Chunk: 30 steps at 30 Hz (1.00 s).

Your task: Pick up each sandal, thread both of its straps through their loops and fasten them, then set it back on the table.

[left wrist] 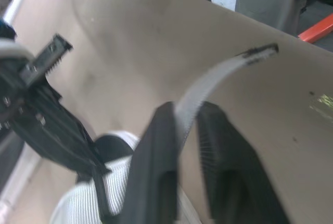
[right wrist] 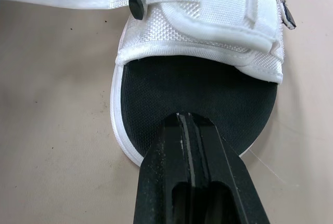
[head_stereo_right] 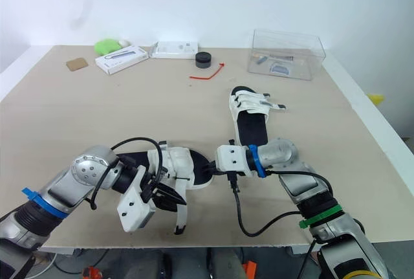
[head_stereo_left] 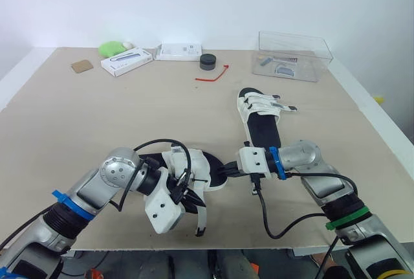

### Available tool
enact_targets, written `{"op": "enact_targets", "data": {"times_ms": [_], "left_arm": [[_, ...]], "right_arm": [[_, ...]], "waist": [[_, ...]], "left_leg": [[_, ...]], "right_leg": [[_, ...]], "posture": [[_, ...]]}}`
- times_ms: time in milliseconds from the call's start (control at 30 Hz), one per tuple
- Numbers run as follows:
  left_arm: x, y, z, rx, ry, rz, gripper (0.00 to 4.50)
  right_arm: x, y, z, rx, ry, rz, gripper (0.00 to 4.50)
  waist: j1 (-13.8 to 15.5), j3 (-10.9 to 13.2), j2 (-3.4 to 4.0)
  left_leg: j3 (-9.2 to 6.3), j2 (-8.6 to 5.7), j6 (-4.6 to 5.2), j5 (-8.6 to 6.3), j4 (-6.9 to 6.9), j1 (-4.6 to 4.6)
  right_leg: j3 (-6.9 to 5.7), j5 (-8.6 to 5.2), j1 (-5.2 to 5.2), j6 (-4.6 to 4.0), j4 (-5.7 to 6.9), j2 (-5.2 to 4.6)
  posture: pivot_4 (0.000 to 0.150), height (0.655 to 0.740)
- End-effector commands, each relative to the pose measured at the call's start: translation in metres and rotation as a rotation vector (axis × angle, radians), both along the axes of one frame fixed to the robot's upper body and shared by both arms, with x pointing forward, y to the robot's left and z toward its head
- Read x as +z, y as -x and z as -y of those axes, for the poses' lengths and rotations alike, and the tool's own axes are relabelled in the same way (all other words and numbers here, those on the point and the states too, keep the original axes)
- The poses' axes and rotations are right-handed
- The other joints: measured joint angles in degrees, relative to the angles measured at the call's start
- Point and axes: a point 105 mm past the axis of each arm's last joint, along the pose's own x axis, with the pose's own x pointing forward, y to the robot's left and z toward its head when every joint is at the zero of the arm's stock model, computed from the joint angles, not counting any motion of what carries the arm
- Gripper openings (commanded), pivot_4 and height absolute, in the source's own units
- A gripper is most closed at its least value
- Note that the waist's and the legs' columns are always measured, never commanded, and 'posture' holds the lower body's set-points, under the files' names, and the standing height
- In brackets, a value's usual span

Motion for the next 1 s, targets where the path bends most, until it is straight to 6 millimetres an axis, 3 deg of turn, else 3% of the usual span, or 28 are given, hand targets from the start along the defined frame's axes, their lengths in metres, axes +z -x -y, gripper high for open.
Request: {"op": "enact_targets", "data": {"times_ms": [33,267,433,667,833,1000], "left_arm": [[0.028,-0.006,-0.004,0.118,0.107,-0.183,0.16],[0.068,-0.034,-0.013,0.371,0.341,-0.793,0.16],[0.072,-0.058,-0.019,0.497,0.489,-1.081,0.16],[0.053,-0.077,-0.023,0.613,0.550,-1.241,0.16],[0.026,-0.085,-0.028,0.710,0.507,-1.246,0.16],[0.014,-0.091,-0.032,0.771,0.474,-1.210,0.16]], "right_arm": [[-0.021,0.000,0.016,-0.049,0.094,-0.053,0.00],[-0.023,0.002,0.016,-0.042,0.105,-0.055,0.00],[-0.023,0.001,0.016,-0.043,0.104,-0.052,0.00],[-0.022,0.003,0.020,-0.050,0.110,-0.050,0.00],[-0.021,0.003,0.022,-0.057,0.114,-0.047,0.00],[-0.021,0.003,0.023,-0.059,0.116,-0.046,0.00]], "waist": [[0.00,0.00,0.00],[0.01,0.00,0.00],[-0.05,0.01,-0.01],[0.00,0.00,-0.01],[0.02,0.00,0.00],[0.04,0.00,-0.01]], "left_leg": [[-0.01,0.00,0.00,0.00,0.00,0.00],[-0.11,0.00,0.00,0.00,0.02,-0.02],[-0.14,-0.03,0.00,0.00,0.03,-0.02],[-0.19,-0.11,-0.02,0.01,0.03,-0.03],[-0.19,-0.22,-0.03,0.00,0.02,-0.06],[-0.20,-0.32,-0.03,0.00,0.03,-0.10]], "right_leg": [[-0.02,0.01,0.00,0.02,0.00,0.00],[-0.25,0.08,0.00,0.20,0.00,0.02],[-0.25,0.06,0.03,0.22,0.00,0.00],[-0.27,0.06,0.04,0.21,0.02,-0.08],[-0.26,0.05,0.03,0.24,0.01,-0.20],[-0.25,0.04,0.03,0.33,0.00,-0.32]], "posture": [[0.150,0.7400],[0.150,0.7400],[0.150,0.7400],[0.150,0.7400],[0.150,0.7400],[0.150,0.7400]]}}
